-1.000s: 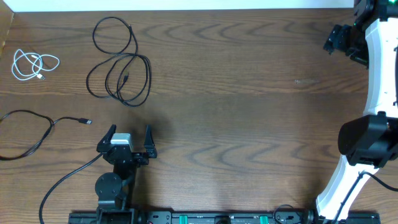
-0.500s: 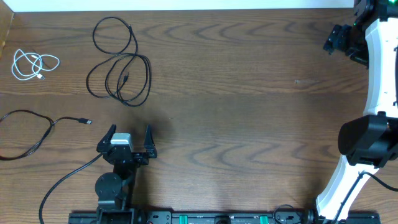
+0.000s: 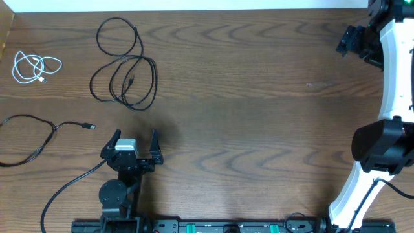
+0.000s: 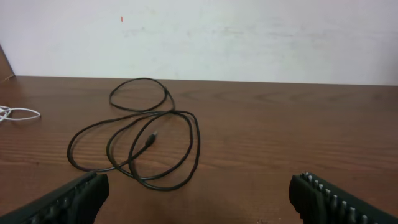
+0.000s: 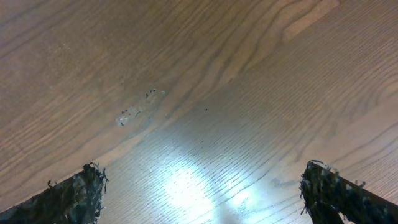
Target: Untangle cables
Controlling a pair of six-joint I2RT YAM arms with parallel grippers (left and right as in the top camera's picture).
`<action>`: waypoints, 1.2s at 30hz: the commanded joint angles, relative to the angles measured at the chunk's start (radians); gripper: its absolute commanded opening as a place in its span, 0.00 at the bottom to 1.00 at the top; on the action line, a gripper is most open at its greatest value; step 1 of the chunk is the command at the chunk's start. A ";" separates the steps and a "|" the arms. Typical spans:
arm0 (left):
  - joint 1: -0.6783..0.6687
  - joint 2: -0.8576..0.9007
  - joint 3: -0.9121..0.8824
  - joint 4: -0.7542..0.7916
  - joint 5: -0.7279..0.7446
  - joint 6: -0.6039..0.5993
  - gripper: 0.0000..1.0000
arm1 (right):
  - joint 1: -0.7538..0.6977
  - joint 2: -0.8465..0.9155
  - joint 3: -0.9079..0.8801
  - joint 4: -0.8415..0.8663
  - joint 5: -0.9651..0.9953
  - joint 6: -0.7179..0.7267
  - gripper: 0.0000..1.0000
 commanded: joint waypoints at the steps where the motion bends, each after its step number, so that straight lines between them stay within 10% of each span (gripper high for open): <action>1: 0.004 -0.006 -0.014 -0.039 0.023 -0.001 0.98 | 0.003 0.005 0.002 -0.001 0.016 -0.011 0.99; 36: 0.004 -0.006 -0.014 -0.039 0.023 -0.001 0.98 | 0.054 -0.073 0.002 0.011 0.032 -0.013 0.99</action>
